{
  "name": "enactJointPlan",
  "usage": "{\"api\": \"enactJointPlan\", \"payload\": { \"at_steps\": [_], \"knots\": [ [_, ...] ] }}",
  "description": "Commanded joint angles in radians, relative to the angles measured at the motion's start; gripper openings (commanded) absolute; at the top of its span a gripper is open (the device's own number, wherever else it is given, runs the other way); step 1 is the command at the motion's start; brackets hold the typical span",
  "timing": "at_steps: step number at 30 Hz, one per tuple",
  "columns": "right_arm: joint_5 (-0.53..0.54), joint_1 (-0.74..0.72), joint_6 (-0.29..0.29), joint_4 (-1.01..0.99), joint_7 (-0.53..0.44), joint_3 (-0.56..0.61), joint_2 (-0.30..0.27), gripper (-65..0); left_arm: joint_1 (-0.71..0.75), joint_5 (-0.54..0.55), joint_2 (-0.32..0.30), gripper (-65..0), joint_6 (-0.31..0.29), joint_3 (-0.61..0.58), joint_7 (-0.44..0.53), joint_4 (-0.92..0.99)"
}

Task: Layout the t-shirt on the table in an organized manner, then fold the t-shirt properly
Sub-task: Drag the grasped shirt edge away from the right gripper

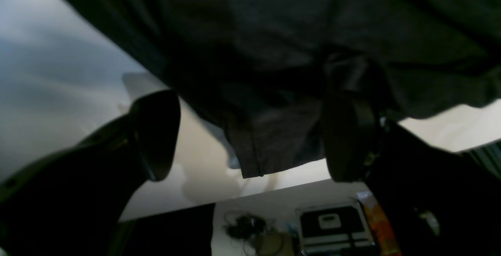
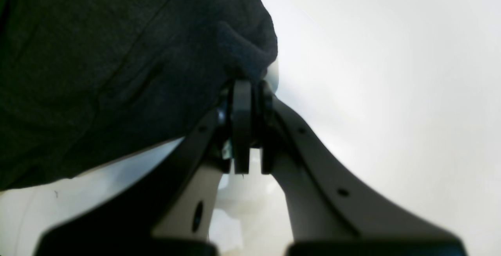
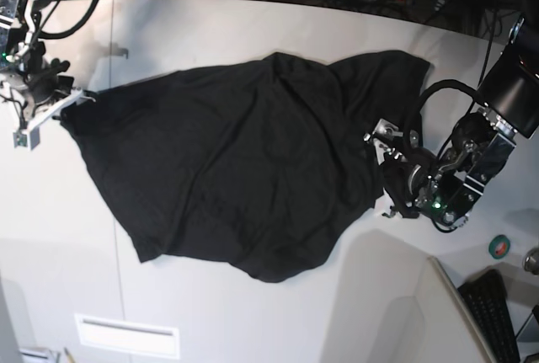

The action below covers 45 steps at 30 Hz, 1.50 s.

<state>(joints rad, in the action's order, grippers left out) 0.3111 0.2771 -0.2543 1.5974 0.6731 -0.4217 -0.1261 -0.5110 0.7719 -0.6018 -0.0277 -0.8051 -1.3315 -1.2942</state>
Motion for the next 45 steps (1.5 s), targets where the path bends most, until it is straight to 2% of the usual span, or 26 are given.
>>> {"api": "enactJointPlan", "payload": {
  "at_steps": [1, 5, 9, 11, 21, 27, 32, 34, 41, 45],
  "knots": [
    [0.007, -0.008, 0.000, 0.021, -0.019, -0.006, -0.011, -65.0, -0.030, 0.007, -0.008, -12.0, -0.001, -0.020, -0.007, 0.001],
    [0.007, -0.008, 0.000, 0.021, -0.019, -0.006, -0.011, -65.0, -0.044, 0.007, -0.004, -13.2, -0.001, -0.070, 0.011, 0.009],
    [0.009, -0.006, 0.000, 0.021, -0.019, -0.006, -0.011, -65.0, -0.042, 0.007, -0.002, -23.4, -0.002, -0.073, 0.033, 0.017],
    [0.009, -0.006, 0.000, 0.021, -0.019, -0.006, -0.011, -65.0, -0.038, 0.007, 0.003, -26.0, -0.002, -0.073, 0.033, 0.017],
    [0.009, -0.006, 0.000, 0.021, -0.019, -0.006, -0.011, -65.0, 0.005, 0.007, 0.016, -28.8, -0.002, -0.075, 0.033, 0.009],
    [0.009, -0.006, 0.000, 0.021, -0.019, -0.006, -0.011, -65.0, 0.051, 0.011, 0.004, -36.9, -0.002, -0.075, 0.031, -0.009],
    [0.009, -0.006, 0.000, 0.021, -0.019, -0.006, -0.011, -65.0, 0.108, 0.013, -0.039, -41.5, -0.002, -0.066, 0.031, -0.088],
    [0.009, -0.006, 0.000, 0.021, -0.019, -0.006, -0.011, -65.0, 0.117, 0.013, -0.046, -45.1, -0.002, -0.064, 0.031, -0.091],
    [0.009, -0.006, 0.000, 0.021, -0.019, -0.006, -0.010, -65.0, 0.144, 0.013, -0.051, -64.3, 0.002, -0.063, 0.031, -0.098],
    [0.009, -0.005, 0.000, 0.021, -0.019, -0.006, -0.010, -65.0, 0.167, 0.010, -0.051, -65.0, 0.002, -0.063, 0.031, -0.100]
  ]
}}
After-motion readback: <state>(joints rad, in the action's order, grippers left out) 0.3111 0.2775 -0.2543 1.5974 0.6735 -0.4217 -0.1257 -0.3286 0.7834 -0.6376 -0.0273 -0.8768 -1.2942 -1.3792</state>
